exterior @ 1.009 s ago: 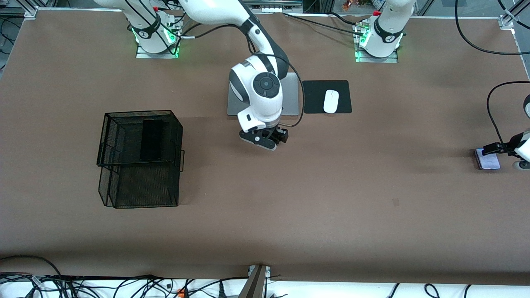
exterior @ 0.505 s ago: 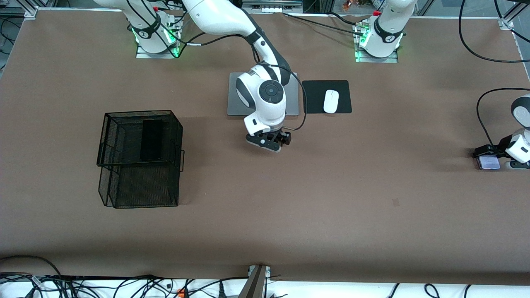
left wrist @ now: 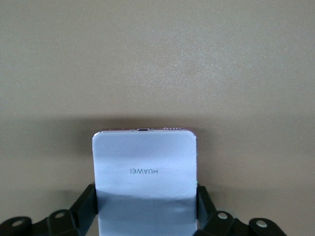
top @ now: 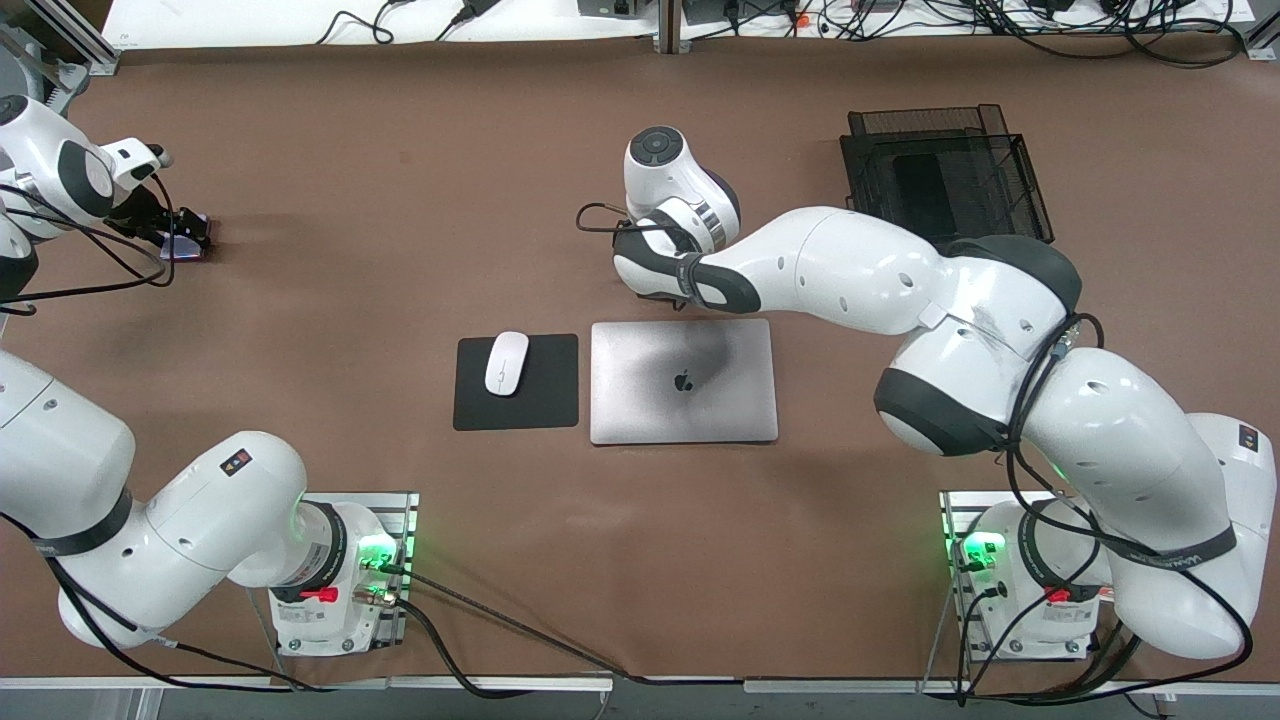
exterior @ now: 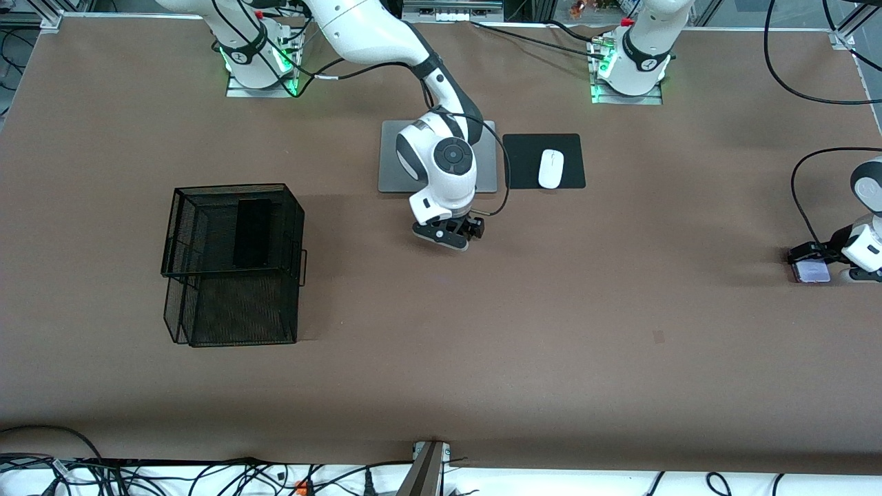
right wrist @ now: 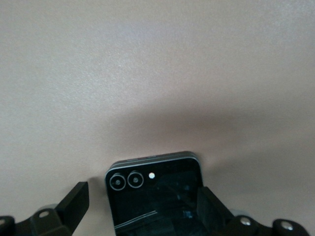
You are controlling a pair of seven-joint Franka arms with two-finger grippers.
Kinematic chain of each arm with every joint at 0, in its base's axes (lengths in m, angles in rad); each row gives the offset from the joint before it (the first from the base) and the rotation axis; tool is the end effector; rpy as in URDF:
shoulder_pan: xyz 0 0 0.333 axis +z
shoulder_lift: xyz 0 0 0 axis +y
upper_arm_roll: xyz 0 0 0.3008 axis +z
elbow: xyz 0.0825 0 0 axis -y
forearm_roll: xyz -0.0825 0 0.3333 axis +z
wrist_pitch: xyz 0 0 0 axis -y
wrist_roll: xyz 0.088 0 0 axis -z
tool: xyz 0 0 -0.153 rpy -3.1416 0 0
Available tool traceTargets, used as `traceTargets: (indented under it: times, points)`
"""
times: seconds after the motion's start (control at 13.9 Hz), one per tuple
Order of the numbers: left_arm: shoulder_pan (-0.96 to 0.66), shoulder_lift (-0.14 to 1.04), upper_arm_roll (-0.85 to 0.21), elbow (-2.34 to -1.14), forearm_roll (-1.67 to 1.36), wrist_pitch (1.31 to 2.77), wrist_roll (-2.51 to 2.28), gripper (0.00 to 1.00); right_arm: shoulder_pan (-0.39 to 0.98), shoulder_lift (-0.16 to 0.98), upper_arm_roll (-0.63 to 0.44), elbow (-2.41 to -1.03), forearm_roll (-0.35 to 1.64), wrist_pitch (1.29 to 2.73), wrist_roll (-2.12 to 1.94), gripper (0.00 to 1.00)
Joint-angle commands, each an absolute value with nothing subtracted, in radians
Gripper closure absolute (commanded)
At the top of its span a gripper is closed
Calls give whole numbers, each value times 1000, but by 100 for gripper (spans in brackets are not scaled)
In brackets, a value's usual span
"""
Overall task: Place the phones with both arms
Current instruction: 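Grasp the flip phone with the right gripper while the left gripper grasps the white phone, then drop the flip phone into the basket while the left gripper carries the white phone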
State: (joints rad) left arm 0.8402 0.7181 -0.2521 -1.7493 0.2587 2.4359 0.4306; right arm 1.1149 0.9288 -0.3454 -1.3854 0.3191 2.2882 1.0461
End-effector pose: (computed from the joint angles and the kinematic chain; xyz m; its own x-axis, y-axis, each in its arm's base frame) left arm 0.5068 0.3569 0.1523 0.9998 0.0194 -0.0002 0.0194 -0.9998 -0.0021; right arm 0.4488 0.5161 0.1511 0.9384 -0.3428 0.0429 -0.3424 -0.9394 -0.0157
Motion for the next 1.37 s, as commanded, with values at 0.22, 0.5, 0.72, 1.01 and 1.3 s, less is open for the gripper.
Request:
traceTargets:
  times: [0.22, 0.5, 0.72, 1.01, 1.3]
  points:
    - [844, 600, -323, -1694, 241, 2231, 457, 94, 1120, 888, -331, -1416, 339, 2278, 1025, 0]
    - [818, 539, -411, -1527, 244, 1892, 425, 93, 1123, 888, -333, -1416, 337, 2272, 1034, 0]
    - [688, 483, -417, -1436, 249, 1679, 332, 92, 1123, 885, -341, -1410, 324, 2230, 1035, 0]
    - [511, 423, -419, -1420, 247, 1606, 166, 92, 1124, 890, -345, -1417, 311, 2223, 1045, 0]
    - [445, 423, -422, -1422, 238, 1603, 97, 91, 1134, 900, -344, -1419, 313, 2229, 1049, 0]
